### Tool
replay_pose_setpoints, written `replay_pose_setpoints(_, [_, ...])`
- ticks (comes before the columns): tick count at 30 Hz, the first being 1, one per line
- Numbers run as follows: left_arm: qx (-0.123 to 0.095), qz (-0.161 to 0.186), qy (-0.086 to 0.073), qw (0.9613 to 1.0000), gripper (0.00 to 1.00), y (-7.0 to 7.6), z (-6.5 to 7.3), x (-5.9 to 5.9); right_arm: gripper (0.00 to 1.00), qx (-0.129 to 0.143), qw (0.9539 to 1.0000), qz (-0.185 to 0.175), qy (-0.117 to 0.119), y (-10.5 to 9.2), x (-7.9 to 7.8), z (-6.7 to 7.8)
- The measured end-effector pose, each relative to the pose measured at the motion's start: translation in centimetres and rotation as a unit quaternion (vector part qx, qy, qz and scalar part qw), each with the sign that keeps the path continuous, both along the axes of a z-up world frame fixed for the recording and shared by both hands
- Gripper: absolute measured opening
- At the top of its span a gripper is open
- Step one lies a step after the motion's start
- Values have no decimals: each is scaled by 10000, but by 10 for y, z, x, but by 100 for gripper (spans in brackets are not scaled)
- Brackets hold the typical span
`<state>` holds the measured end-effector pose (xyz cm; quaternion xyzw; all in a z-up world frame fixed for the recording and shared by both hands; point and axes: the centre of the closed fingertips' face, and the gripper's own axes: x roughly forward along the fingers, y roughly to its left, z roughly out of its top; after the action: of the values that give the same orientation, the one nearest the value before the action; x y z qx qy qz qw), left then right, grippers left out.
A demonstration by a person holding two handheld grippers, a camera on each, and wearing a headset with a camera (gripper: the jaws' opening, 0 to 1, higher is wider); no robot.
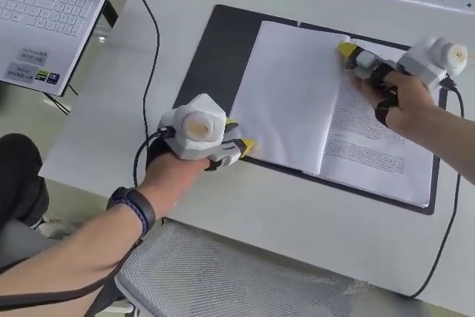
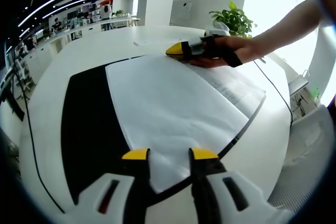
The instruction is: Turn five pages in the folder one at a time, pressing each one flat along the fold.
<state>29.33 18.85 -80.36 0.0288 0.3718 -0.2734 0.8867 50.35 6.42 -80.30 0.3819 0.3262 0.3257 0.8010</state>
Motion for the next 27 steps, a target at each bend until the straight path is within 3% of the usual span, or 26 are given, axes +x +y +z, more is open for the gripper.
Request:
replay_pose_setpoints(7, [25, -3, -65, 10000, 30, -2, 2, -2, 0, 45, 9997, 235, -4, -1, -28, -1])
replay_pose_setpoints(19, [27, -36, -133, 9999, 30, -1, 3, -4, 0, 4, 9980, 627, 10, 4, -111, 0])
replay_pose_setpoints(24, [29, -49, -139, 9999, 30, -1, 3, -5, 0, -118, 9956, 928, 1, 5, -133, -1])
replay_pose_setpoints(27, [14, -59, -143, 9999, 31, -1, 4, -5, 0, -170, 9943, 1054, 9, 10, -162, 8])
